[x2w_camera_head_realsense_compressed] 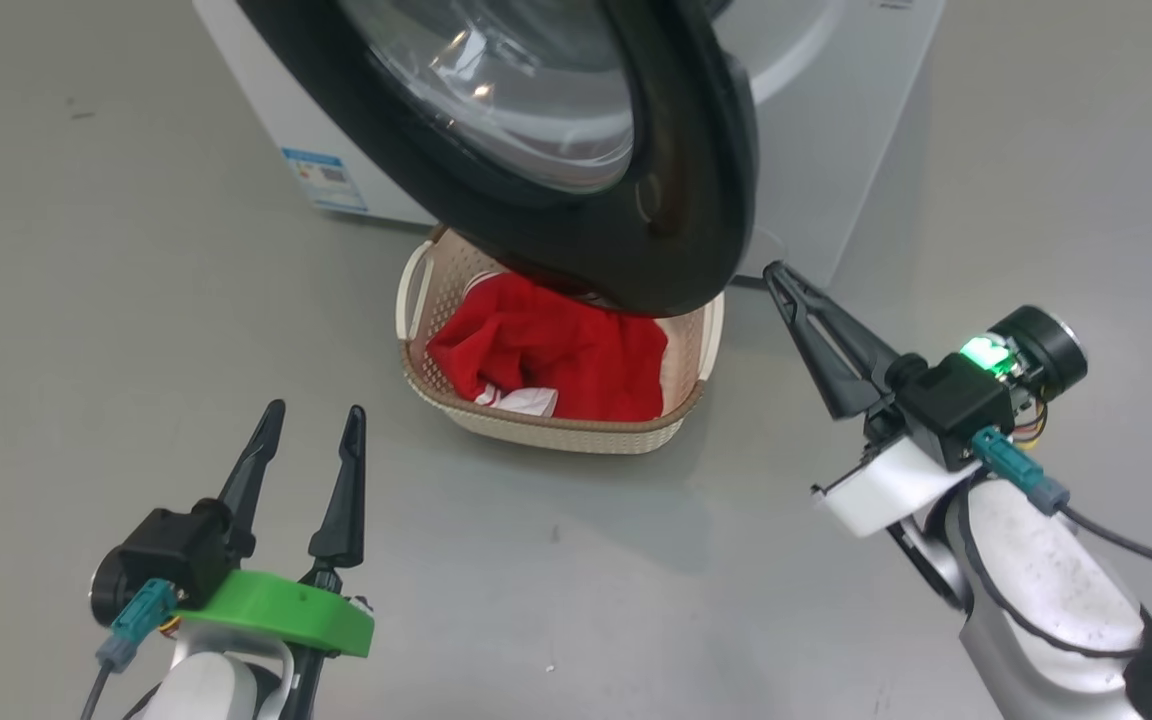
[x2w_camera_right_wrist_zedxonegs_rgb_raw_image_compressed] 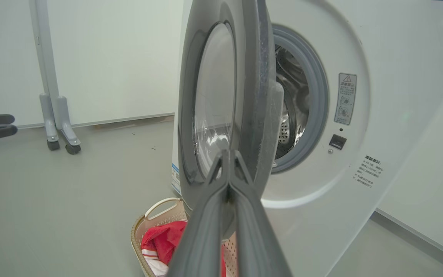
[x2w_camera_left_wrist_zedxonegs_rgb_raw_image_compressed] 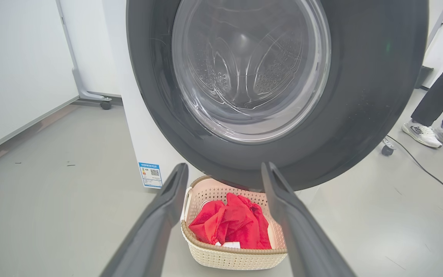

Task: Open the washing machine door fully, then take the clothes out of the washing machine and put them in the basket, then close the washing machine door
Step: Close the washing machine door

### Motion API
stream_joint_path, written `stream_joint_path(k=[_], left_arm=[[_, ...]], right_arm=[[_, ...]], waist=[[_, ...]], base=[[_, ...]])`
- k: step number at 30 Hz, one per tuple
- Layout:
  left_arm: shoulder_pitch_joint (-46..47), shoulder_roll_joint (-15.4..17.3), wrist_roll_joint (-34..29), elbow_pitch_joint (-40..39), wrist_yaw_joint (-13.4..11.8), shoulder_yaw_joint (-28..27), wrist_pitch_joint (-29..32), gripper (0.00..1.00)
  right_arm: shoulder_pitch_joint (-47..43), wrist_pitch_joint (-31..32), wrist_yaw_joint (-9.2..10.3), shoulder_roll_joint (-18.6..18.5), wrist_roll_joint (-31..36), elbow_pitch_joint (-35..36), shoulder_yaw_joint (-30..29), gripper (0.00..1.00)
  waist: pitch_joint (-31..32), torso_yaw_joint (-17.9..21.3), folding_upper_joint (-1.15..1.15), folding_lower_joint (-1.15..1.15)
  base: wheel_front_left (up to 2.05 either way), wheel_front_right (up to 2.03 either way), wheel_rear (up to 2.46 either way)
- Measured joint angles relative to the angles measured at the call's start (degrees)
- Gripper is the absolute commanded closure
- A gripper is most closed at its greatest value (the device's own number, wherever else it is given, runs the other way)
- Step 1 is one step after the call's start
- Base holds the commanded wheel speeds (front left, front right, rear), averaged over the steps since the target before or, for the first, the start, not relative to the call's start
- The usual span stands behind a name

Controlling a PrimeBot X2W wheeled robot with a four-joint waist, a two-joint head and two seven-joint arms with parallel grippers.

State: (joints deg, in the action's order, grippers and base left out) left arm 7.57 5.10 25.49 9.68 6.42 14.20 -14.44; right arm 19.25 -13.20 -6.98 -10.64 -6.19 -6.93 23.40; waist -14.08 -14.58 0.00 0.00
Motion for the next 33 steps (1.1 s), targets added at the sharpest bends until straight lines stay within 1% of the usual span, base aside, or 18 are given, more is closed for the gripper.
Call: stream_joint_path(k=[7,18,23,26,33], left_arm=[[1.2,-1.1,0.7,-0.1,0.4,-0.1,0.0,0.0],[3.8,-2.2,0.7,0.0,0.5,-0.6,0.0,0.0],[4.0,-2.3,0.7,0.0,0.5,-1.0,0.0,0.0],[4.5,-2.5,0.7,-0.1,0.5,-1.0,0.0,0.0],[5.9,-2.7,0.7,-0.3,0.5,-0.8,0.0,0.0]], right_arm=[[5.0,0.9,-0.01,-1.1,-0.3,-1.9,0.8,1.0],[12.2,1.6,-0.02,-4.0,-1.0,-5.0,2.1,1.0],[14.6,1.6,-0.12,-4.4,-1.8,-5.9,1.9,1.0],[16.0,1.6,-0.49,-5.2,-2.0,-6.4,1.4,1.0],[19.7,1.6,-0.52,-6.7,-2.4,-7.3,-0.3,1.0]], waist=[[-3.3,-3.5,0.0,0.0],[-8.2,-8.0,0.0,0.0],[-10.1,-8.9,0.0,0.0],[-11.1,-9.1,0.0,0.0],[-13.2,-9.2,0.0,0.0]], base=[[0.0,0.0,0.0],[0.0,0.0,0.0],[0.0,0.0,0.0],[0.0,0.0,0.0],[0.0,0.0,0.0]])
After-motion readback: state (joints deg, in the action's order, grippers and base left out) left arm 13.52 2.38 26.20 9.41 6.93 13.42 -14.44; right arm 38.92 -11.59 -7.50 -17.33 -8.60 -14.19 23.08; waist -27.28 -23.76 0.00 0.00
